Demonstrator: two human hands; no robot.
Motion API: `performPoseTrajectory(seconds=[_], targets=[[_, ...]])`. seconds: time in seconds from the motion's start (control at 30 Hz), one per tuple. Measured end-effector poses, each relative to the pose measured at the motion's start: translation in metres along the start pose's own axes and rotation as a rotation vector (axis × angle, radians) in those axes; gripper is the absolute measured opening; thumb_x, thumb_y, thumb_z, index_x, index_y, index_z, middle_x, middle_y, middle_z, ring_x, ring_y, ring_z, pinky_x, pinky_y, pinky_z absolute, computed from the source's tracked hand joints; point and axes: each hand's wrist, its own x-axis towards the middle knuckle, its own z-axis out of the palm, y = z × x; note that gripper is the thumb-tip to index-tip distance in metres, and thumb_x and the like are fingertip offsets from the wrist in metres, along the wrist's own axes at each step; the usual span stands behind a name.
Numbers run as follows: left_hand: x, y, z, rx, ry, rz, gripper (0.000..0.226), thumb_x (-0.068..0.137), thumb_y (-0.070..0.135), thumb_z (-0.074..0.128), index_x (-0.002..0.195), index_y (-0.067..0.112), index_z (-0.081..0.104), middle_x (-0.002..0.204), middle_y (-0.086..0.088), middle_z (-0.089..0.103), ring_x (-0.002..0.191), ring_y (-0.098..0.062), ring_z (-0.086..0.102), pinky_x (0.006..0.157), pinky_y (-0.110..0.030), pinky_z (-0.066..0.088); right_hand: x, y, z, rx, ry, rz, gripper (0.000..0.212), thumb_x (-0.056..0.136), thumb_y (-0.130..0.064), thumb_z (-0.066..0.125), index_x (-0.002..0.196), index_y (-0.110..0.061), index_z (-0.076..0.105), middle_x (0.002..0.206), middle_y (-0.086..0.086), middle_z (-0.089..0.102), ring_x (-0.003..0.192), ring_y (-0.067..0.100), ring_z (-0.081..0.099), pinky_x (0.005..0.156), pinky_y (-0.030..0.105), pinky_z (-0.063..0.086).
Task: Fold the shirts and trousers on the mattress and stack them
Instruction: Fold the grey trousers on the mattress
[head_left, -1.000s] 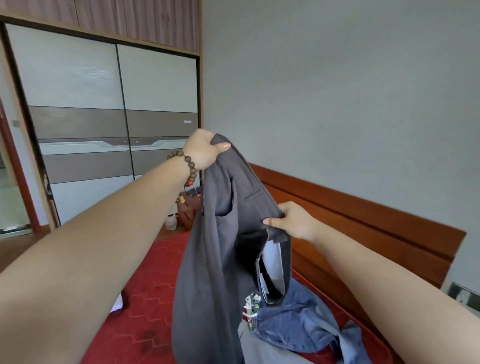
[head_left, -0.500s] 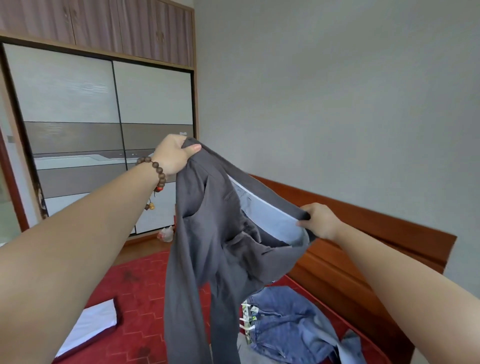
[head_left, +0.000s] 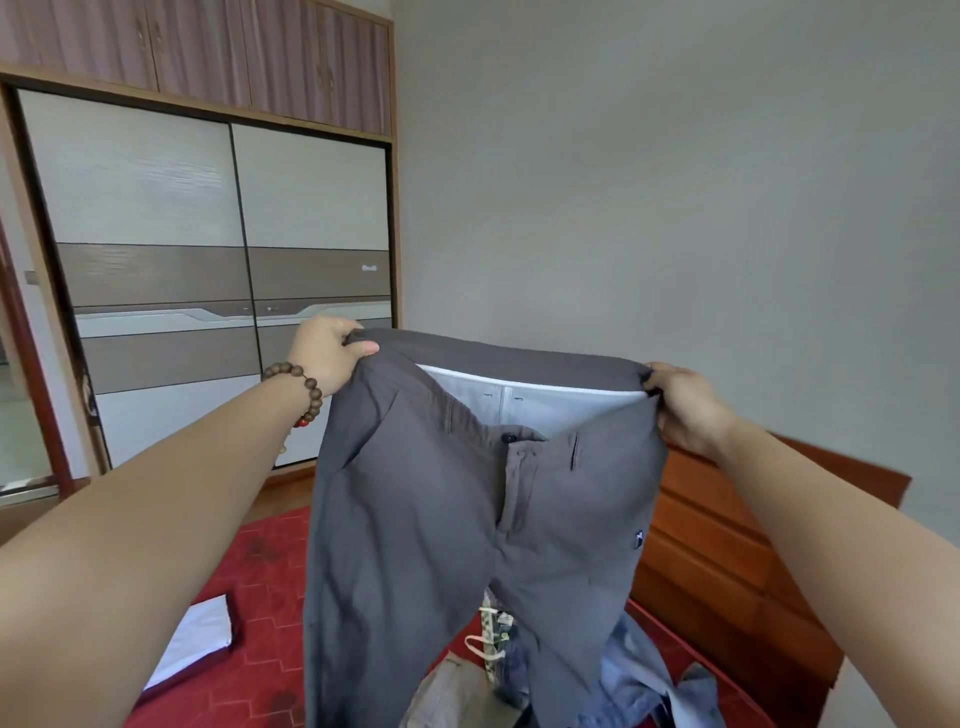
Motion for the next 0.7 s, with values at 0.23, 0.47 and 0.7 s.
performPoseTrajectory(seconds=[0.23,0.47,0.7], targets=[[0.002,-0.012,0.002,-0.078,-0.134,-0.044,0.015,0.095,0.004,0.053,0.108,0.008,0.059,0.114,-0.011,0.063,0.112,-0.027,0.056,0.094,-0.035,0.044,-0.009,-0.03,-0.033,-0.077,-0.413,-0.061,0.039,0.077,-0.005,0.065,0.116,-0.008,0.06,0.11,0.005,0.071,0.101,0.016,0.068,0.076,0.024,0.056],[0.002,-0.003,0.007,-0.203,-0.068,-0.059,0.011,0.095,0.006,0.055,0.101,0.012,0.062,0.091,-0.004,0.064,0.08,-0.01,0.058,0.067,-0.009,0.042,-0.005,-0.047,-0.052,-0.323,-0.235,-0.212,0.037,0.081,0.012,0.061,0.118,0.008,0.059,0.107,0.017,0.067,0.092,0.022,0.068,0.085,0.029,0.056],[-0.009,0.016,0.025,-0.213,0.01,-0.032,0.019,0.1,0.011,0.045,0.1,0.004,0.063,0.096,-0.008,0.062,0.094,-0.023,0.056,0.073,-0.02,0.032,-0.003,-0.038,-0.058,-0.306,-0.033,-0.307,0.012,0.086,0.003,0.062,0.097,-0.001,0.065,0.083,0.002,0.072,0.075,0.013,0.068,0.077,0.028,0.056]])
